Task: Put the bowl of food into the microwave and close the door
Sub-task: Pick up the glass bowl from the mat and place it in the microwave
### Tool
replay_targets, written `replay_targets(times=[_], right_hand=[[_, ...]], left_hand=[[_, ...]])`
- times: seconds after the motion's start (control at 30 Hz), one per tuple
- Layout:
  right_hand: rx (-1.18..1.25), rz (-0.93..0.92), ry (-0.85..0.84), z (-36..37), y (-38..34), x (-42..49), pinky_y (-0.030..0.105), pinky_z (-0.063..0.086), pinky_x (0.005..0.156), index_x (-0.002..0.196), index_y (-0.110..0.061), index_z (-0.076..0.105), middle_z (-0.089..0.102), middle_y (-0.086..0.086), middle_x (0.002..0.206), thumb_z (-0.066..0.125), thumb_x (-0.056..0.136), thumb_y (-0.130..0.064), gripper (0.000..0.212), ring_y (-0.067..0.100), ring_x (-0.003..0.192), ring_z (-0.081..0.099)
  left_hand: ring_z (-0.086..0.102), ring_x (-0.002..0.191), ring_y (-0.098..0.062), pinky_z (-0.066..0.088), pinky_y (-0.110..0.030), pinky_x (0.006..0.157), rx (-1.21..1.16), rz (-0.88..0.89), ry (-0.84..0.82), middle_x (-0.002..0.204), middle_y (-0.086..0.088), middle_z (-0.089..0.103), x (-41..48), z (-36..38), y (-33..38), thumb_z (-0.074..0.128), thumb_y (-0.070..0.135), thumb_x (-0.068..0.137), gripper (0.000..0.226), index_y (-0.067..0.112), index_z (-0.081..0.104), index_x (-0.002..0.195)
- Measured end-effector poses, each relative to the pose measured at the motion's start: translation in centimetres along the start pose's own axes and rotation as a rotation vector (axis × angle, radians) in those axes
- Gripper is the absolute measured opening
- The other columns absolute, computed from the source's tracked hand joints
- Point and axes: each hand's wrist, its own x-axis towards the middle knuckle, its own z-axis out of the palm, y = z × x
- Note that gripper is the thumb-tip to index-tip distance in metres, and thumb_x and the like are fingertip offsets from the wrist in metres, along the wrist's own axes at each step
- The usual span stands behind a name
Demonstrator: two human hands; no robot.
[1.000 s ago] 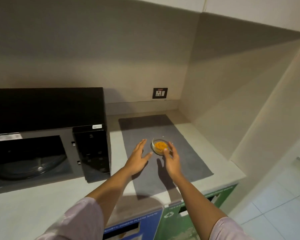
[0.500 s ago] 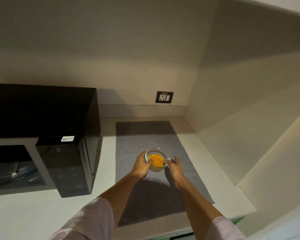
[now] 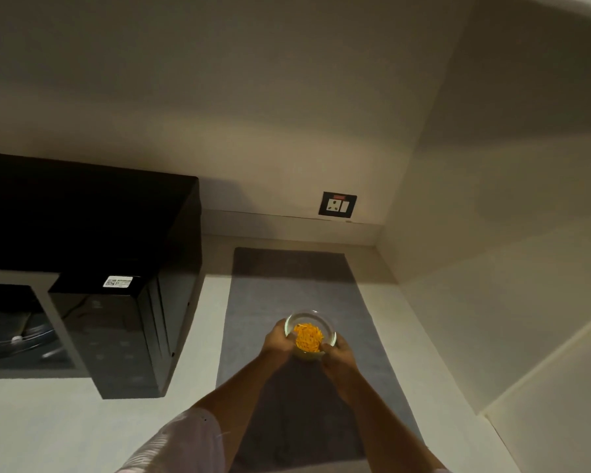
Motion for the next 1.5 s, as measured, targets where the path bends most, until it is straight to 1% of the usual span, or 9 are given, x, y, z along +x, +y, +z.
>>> replay_targets(times=[0.23, 0.43, 0.53, 0.63, 0.93, 1.03, 1.17, 1.27, 1.5], right_hand=[[-0.075, 0.069, 0.06, 0.9, 0.5, -1.3, 0.033, 0.053, 0.069, 0.118, -0.006, 0.064, 0.065, 0.018, 0.102, 0.059, 0.09, -0.002, 0.028, 0.027, 0.089, 0.062], [-0.01, 0.073, 0.139, 4.3, 0.7, -6.4, 0.029, 0.055, 0.056, 0.105, -0.015, 0.069, 0.069, 0.013, 0.091, 0.059, 0.085, 0.0, 0.027, 0.029, 0.085, 0.066], [0.005, 0.045, 0.115, 6.0, 1.0, -10.0, 0.033, 0.058, 0.065, 0.104, -0.014, 0.071, 0.072, 0.018, 0.094, 0.059, 0.086, -0.004, 0.024, 0.031, 0.087, 0.069], [0.046, 0.022, 0.057, 8.4, 1.4, -14.4, 0.033, 0.057, 0.063, 0.105, -0.008, 0.072, 0.075, 0.019, 0.091, 0.059, 0.086, -0.002, 0.023, 0.03, 0.082, 0.072], [-0.024, -0.008, -0.01, 17.0, 3.8, -24.9, 0.018, 0.048, 0.045, 0.094, -0.008, 0.075, 0.066, -0.003, 0.055, 0.059, 0.087, 0.001, 0.02, 0.006, 0.047, 0.056], [-0.048, 0.007, -0.043, 20.7, 5.1, -27.6, 0.019, 0.046, 0.046, 0.093, -0.011, 0.075, 0.065, 0.0, 0.056, 0.056, 0.088, -0.001, 0.023, 0.01, 0.049, 0.053], [-0.142, -0.014, -0.095, 25.6, 6.4, -30.7, 0.027, 0.055, 0.059, 0.094, -0.025, 0.074, 0.076, 0.004, 0.078, 0.062, 0.09, -0.013, 0.018, 0.015, 0.066, 0.065], [-0.167, -0.018, -0.135, 29.4, 6.5, -32.4, 0.017, 0.054, 0.054, 0.095, -0.033, 0.067, 0.074, -0.002, 0.084, 0.062, 0.091, -0.014, 0.02, 0.015, 0.078, 0.069], [-0.245, -0.079, -0.222, 36.4, 5.0, -34.0, 0.007, 0.046, 0.045, 0.103, -0.024, 0.067, 0.066, -0.013, 0.074, 0.059, 0.092, -0.01, 0.02, 0.005, 0.069, 0.063]], left_hand=[[0.059, 0.118, -0.035, 0.047, -0.041, 0.103, -0.096, 0.018, 0.029, 0.125, -0.02, 0.065, -1.3, -1.3, -0.3, 0.065, 0.006, 0.085, 0.042, 0.003, 0.059, 0.126], [0.06, 0.115, -0.04, 0.047, -0.051, 0.102, -0.186, 0.063, 0.028, 0.123, -0.024, 0.065, -5.2, -4.9, -1.9, 0.053, -0.003, 0.092, 0.036, -0.001, 0.057, 0.128], [0.063, 0.077, -0.044, 0.053, -0.05, 0.069, -0.226, 0.062, -0.014, 0.093, -0.026, 0.069, -8.2, -7.8, -2.8, 0.051, 0.0, 0.094, 0.033, 0.003, 0.059, 0.125], [0.041, 0.048, -0.019, 0.033, -0.031, 0.049, -0.317, 0.054, -0.064, 0.072, -0.014, 0.059, -11.9, -11.5, -4.4, 0.049, 0.002, 0.095, 0.028, 0.005, 0.06, 0.121], [0.036, 0.041, -0.01, 0.025, -0.026, 0.049, -0.451, 0.012, -0.026, 0.068, -0.006, 0.06, -20.6, -21.6, -9.9, 0.052, 0.005, 0.096, 0.019, 0.006, 0.064, 0.111], [0.041, 0.036, -0.004, 0.027, -0.024, 0.05, -0.441, -0.005, 0.011, 0.055, 0.003, 0.06, -23.3, -25.8, -11.6, 0.052, 0.006, 0.096, 0.019, 0.004, 0.063, 0.111], [0.045, 0.034, -0.004, 0.033, -0.024, 0.043, -0.386, -0.022, 0.052, 0.061, -0.005, 0.058, -26.2, -31.6, -12.9, 0.052, 0.008, 0.096, 0.023, -0.001, 0.059, 0.117], [0.042, 0.038, -0.01, 0.033, -0.025, 0.045, -0.327, -0.016, 0.103, 0.061, -0.009, 0.055, -27.7, -35.7, -13.6, 0.051, 0.009, 0.097, 0.027, -0.005, 0.056, 0.12], [0.055, 0.047, -0.006, 0.044, -0.015, 0.049, -0.229, 0.025, 0.155, 0.072, -0.006, 0.064, -28.7, -43.2, -14.2, 0.061, 0.012, 0.092, 0.039, -0.004, 0.053, 0.127]])
